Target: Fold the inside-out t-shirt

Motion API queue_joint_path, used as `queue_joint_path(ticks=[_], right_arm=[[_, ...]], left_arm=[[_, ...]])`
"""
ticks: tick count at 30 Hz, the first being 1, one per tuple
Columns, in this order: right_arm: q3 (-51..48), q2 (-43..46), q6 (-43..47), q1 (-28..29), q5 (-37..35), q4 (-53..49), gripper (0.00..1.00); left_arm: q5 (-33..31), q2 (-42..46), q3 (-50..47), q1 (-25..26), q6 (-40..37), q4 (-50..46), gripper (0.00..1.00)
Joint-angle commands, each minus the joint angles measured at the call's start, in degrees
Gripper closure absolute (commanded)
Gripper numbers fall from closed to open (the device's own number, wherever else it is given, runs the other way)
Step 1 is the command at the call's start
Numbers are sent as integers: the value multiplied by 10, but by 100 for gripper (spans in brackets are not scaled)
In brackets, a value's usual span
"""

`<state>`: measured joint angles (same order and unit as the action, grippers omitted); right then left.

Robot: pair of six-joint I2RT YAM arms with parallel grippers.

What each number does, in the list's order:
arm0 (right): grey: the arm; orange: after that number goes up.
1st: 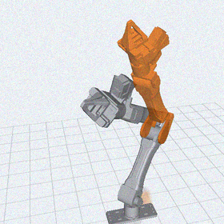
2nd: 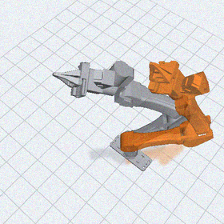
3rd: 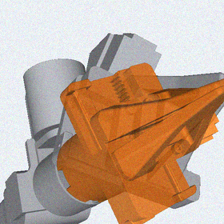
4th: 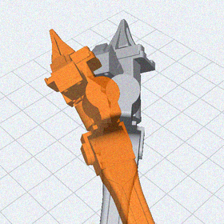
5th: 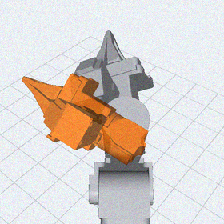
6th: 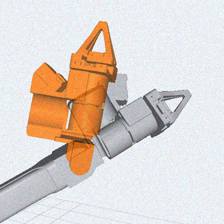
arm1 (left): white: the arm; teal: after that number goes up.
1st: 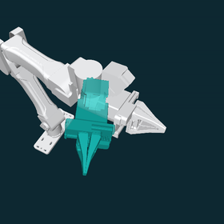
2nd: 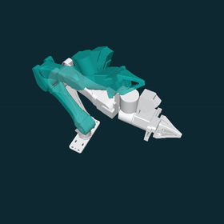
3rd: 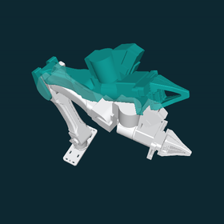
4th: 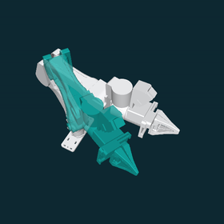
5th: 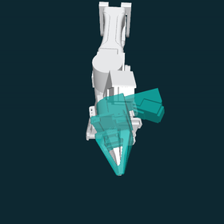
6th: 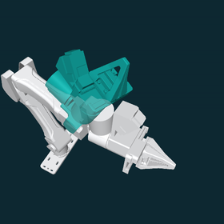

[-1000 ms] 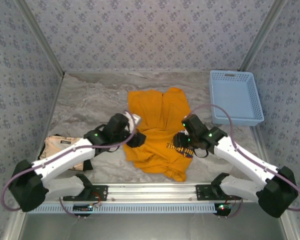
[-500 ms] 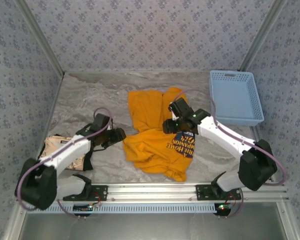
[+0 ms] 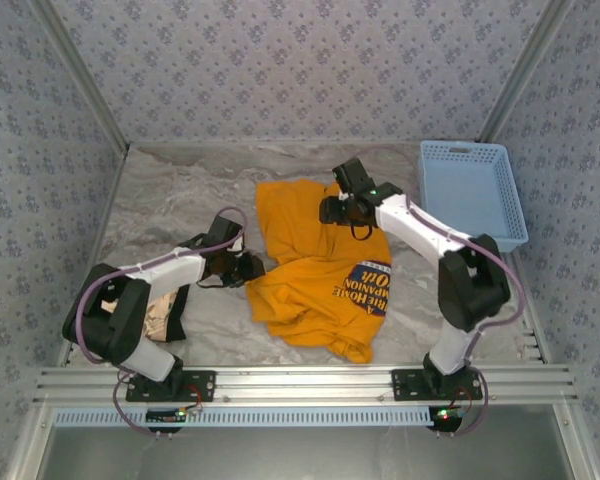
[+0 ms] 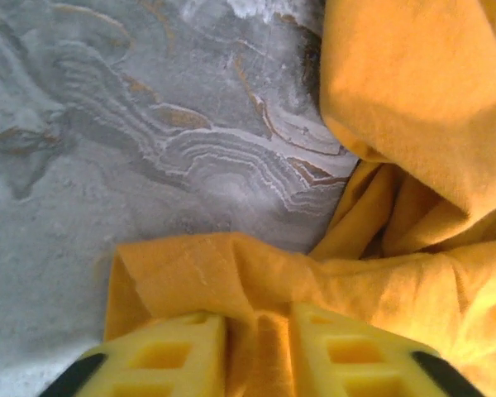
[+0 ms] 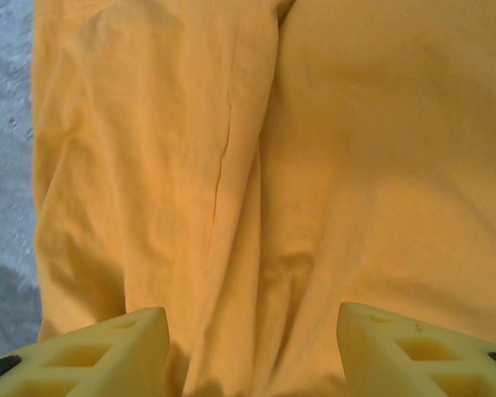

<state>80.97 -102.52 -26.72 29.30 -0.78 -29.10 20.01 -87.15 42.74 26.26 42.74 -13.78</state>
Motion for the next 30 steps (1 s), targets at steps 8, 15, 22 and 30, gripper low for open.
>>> queue_joint_path(ticks=[8, 15, 22, 30], right_arm=[[245, -222, 29, -3, -83, -49, 46], [393, -337, 47, -6, -109, -99, 61], [455, -390, 42, -7, -115, -122, 82], [456, -353, 46, -7, -160, -126, 100]], left_arm=[[-21, 84, 46, 2, -74, -96, 100], [-13, 180, 63, 11, -76, -128, 100], [-4, 219, 67, 18, -83, -143, 100], [-56, 264, 100, 18, -128, -213, 100]])
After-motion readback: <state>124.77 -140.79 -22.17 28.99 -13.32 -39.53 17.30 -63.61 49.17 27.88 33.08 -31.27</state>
